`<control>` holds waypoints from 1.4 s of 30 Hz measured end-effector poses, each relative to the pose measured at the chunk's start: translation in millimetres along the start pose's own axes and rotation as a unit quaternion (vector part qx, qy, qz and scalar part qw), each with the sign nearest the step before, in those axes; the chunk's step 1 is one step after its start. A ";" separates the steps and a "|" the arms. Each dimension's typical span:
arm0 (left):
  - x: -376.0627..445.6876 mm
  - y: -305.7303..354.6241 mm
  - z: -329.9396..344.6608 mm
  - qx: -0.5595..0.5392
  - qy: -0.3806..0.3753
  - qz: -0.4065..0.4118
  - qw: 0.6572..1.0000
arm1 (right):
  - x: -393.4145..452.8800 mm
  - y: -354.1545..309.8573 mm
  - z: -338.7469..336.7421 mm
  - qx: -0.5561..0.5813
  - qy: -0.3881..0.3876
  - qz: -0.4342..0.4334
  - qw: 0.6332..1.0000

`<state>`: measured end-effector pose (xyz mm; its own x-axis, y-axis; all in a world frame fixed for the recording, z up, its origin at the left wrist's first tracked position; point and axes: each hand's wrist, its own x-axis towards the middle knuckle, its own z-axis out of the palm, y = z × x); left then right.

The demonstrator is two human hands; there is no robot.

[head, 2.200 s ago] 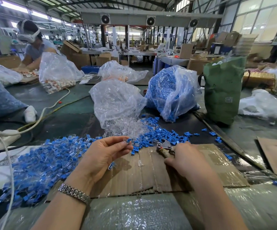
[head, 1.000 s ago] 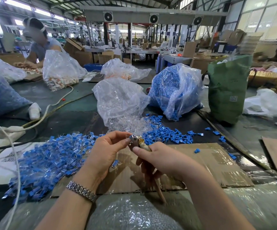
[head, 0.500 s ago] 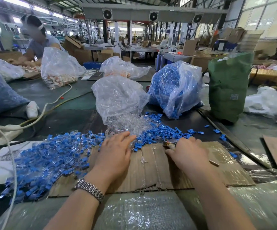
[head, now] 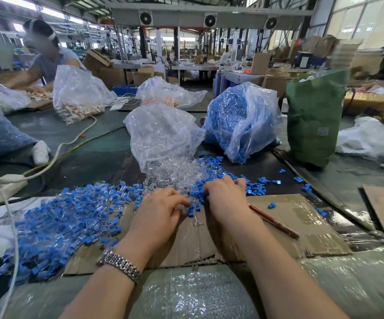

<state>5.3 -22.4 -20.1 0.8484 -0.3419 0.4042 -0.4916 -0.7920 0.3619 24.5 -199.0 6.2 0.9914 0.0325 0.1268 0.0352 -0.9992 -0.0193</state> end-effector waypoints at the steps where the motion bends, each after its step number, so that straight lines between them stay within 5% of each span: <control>1: -0.4 0.4 -0.7 -0.008 -0.001 -0.007 1.000 | -0.2 0.3 1.2 0.004 0.006 -0.001 1.000; 11: -3.3 4.3 -10.3 -0.087 0.000 -0.048 0.995 | -14.4 6.1 5.4 0.240 0.114 0.007 0.964; 17: -3.5 2.7 -15.8 -0.179 0.025 -0.109 0.977 | -22.6 8.4 -5.3 0.455 0.105 0.035 0.883; 23: -3.0 -2.8 -20.4 -0.468 -0.004 -0.184 0.865 | -30.6 3.7 -16.8 0.579 0.060 -0.021 0.813; 28: -1.7 -4.5 -23.0 -0.592 -0.029 -0.190 0.783 | -32.7 1.9 -15.6 0.568 0.076 -0.083 0.815; 42: -1.5 -1.5 -25.2 -0.604 -0.079 -0.172 0.775 | -31.6 -1.3 -7.8 0.518 0.080 -0.127 0.842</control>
<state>-0.2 -7.9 -0.1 0.9364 -0.3489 0.0367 0.0237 0.1674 0.9856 -7.9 -198.8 10.0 0.9084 0.1555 0.3881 0.4171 -0.4007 -0.8157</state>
